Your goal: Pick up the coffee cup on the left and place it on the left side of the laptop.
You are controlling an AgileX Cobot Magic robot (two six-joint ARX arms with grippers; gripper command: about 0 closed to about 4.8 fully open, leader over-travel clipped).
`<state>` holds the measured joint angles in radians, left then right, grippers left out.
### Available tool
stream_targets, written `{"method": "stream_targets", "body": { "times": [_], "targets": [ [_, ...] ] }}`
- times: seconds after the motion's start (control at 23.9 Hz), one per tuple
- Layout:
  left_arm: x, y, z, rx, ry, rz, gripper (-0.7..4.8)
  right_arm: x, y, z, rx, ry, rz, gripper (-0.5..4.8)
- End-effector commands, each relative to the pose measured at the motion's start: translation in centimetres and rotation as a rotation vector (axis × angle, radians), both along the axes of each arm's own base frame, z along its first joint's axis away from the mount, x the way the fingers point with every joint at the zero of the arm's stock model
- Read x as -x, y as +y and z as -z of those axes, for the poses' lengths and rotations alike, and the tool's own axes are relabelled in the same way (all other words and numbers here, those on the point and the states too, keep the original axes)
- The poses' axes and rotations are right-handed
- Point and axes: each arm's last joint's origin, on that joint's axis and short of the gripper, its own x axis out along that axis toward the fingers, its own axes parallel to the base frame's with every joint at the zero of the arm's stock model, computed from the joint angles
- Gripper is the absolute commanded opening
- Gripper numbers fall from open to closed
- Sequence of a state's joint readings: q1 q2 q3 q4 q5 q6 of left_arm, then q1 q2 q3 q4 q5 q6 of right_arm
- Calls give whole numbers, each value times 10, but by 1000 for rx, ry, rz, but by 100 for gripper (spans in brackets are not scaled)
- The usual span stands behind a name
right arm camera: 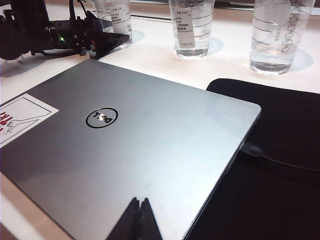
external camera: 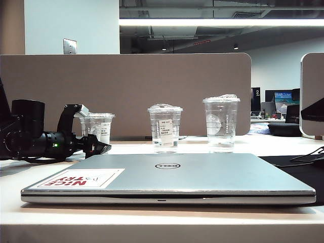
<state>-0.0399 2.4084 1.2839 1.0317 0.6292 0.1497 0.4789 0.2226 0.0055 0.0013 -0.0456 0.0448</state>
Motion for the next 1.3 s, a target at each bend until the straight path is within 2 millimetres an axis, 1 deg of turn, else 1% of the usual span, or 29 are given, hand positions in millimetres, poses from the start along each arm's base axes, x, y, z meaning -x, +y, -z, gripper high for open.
{"method": "stream_targets", "body": {
  "times": [0.04,0.08,0.17,0.21,0.46,0.63,0.71,0.92,1.13,1.26,1.3],
  "targets": [
    [1,-1,8,-19,33,4,413,0,0,0,-6,-13,0,-5],
    [1,-1,8,-19,33,4,361,0,0,0,-6,-13,0,-5],
    [1,-1,8,-19,33,4,352,0,0,0,-6,-13,0,-5],
    [1,-1,8,-18,34,5,334,0,0,0,-6,-13,0,-5],
    [1,1,6,9,45,1,331,0,0,0,-6,-13,0,-5],
    [1,3,0,49,16,-8,332,0,0,0,-6,-13,0,-5],
    [6,9,-8,95,-59,-19,336,0,0,0,-7,-13,0,-5],
    [18,21,-11,138,-94,-37,335,0,0,0,-7,-13,0,-5],
    [39,32,-13,137,-103,-43,335,0,0,0,-7,-13,0,-5],
    [70,42,-24,122,-109,-76,335,0,0,0,-7,-13,0,-5],
    [76,42,-27,120,-105,-79,335,0,0,0,-6,-13,0,-5]
  ]
}}
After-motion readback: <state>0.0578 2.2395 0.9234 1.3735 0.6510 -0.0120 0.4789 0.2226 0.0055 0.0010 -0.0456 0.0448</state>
